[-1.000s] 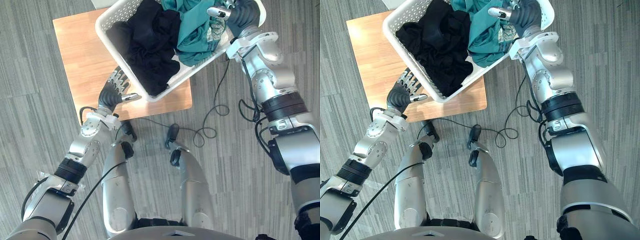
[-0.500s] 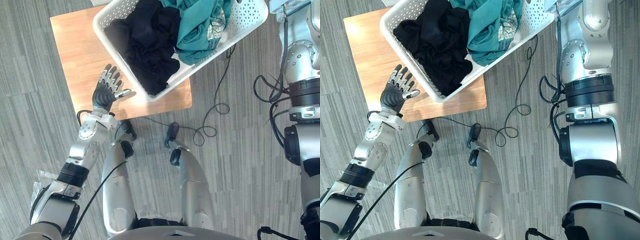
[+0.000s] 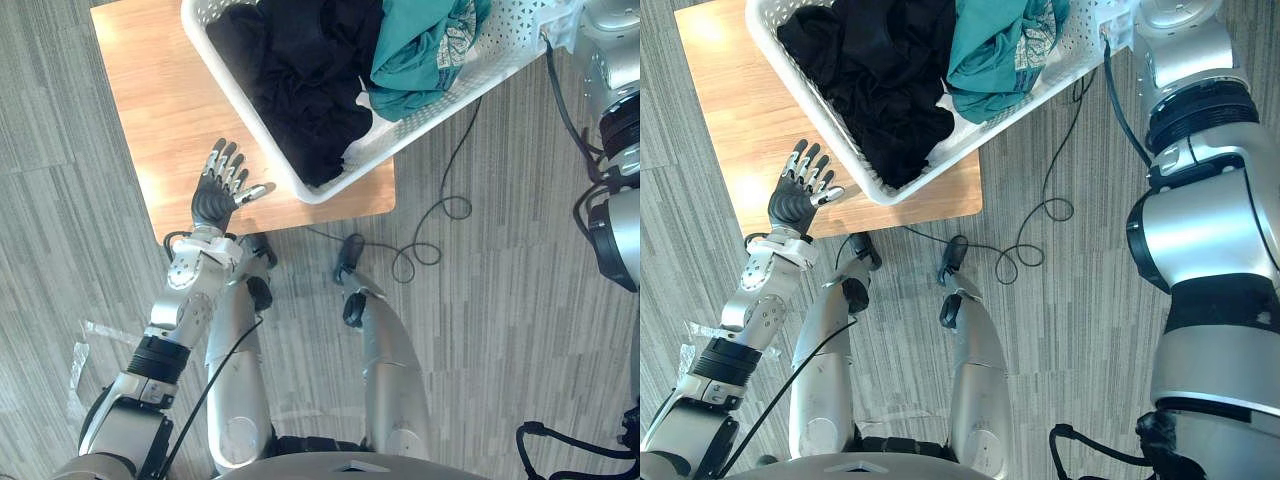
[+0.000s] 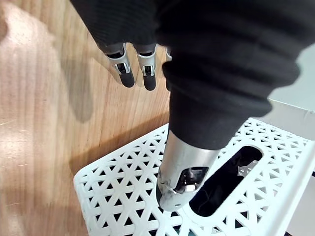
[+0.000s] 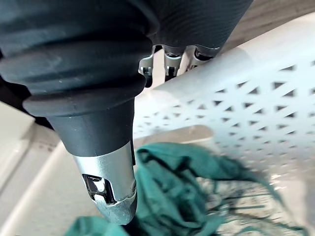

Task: Pick up the laundry basket with both hands and put the clothes into the washing machine.

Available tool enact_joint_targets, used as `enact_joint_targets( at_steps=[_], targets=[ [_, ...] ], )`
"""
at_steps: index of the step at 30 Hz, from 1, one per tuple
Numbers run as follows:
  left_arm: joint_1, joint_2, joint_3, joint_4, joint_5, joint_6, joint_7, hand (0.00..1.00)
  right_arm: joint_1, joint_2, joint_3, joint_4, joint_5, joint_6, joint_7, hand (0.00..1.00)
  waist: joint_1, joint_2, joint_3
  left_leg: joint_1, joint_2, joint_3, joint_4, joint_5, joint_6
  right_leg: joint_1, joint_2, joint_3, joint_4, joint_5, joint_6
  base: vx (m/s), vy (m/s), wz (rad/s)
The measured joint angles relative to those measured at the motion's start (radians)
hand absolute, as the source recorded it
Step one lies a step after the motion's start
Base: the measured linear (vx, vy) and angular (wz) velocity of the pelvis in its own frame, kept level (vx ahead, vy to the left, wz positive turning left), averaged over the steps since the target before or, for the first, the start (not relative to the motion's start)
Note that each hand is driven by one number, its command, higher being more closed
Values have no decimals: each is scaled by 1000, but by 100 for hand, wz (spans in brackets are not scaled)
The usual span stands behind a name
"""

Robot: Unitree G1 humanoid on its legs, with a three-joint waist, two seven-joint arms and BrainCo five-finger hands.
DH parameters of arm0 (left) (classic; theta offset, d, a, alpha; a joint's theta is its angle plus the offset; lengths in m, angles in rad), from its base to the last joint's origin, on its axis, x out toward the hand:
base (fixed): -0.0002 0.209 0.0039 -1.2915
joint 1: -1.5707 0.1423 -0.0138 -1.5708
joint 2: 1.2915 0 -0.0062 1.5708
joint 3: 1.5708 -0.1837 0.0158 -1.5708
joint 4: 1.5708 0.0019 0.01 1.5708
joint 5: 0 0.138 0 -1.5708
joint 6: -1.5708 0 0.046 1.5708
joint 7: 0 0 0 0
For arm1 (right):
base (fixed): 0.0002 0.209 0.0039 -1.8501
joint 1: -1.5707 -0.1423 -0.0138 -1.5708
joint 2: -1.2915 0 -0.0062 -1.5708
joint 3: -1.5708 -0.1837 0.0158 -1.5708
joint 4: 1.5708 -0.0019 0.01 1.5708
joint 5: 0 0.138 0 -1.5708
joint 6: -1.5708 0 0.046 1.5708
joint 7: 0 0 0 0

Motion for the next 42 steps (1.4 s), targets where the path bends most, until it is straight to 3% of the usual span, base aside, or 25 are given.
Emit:
enact_joint_targets(
  at_steps=[3,6,13,14,17,22,31,36,42],
  targets=[
    [9,-9,0,0,0,1,-15,0,-3,-3,80,61,3,30,51,0,1,4,-1,0,-5,1,-19,9,-3,-1,2,-1,-18,8,0,40,-22,1],
    [12,-26,0,0,0,2,-27,0,-2,-2,125,128,28,67,101,0,3,24,0,-8,-8,2,-29,16,-4,-7,2,-2,-26,13,-1,41,-27,0],
    [16,-60,6,1,20,2,-37,0,0,2,157,126,102,91,139,0,3,31,-3,-8,-2,11,-26,15,-4,-9,10,7,-36,23,-3,46,-31,-4],
    [17,-63,7,1,20,2,-37,0,0,0,157,111,104,92,139,100,3,31,-3,-8,1,13,-26,15,-4,-9,13,9,-41,26,-3,32,-33,-13],
    [26,-65,13,2,20,2,-36,0,5,-8,144,0,167,85,139,100,-2,31,-3,-8,15,26,-22,14,-5,-11,27,25,-61,43,-5,16,-41,-23],
    [30,-67,21,34,17,2,-20,0,43,-9,71,-212,242,25,131,100,-4,31,-3,-8,30,28,-17,17,-11,-20,42,30,-65,44,-10,15,-60,-9],
    [67,-67,53,42,16,-1,-13,0,209,-50,-125,-525,233,-3,49,100,2,30,-3,-7,32,26,-15,18,-12,-15,43,26,-52,44,-10,54,-32,2],
    [121,-95,123,25,19,3,-6,0,361,-105,-182,-741,137,-36,48,100,-14,30,-3,3,31,4,12,11,-14,-5,29,11,6,13,-10,23,-31,12],
    [311,-116,313,-191,69,0,28,0,637,-169,-246,-898,-4,-42,110,100,-5,30,-3,14,9,-35,28,6,-25,1,-13,-23,97,-56,-9,-14,-42,25]
  ],
)
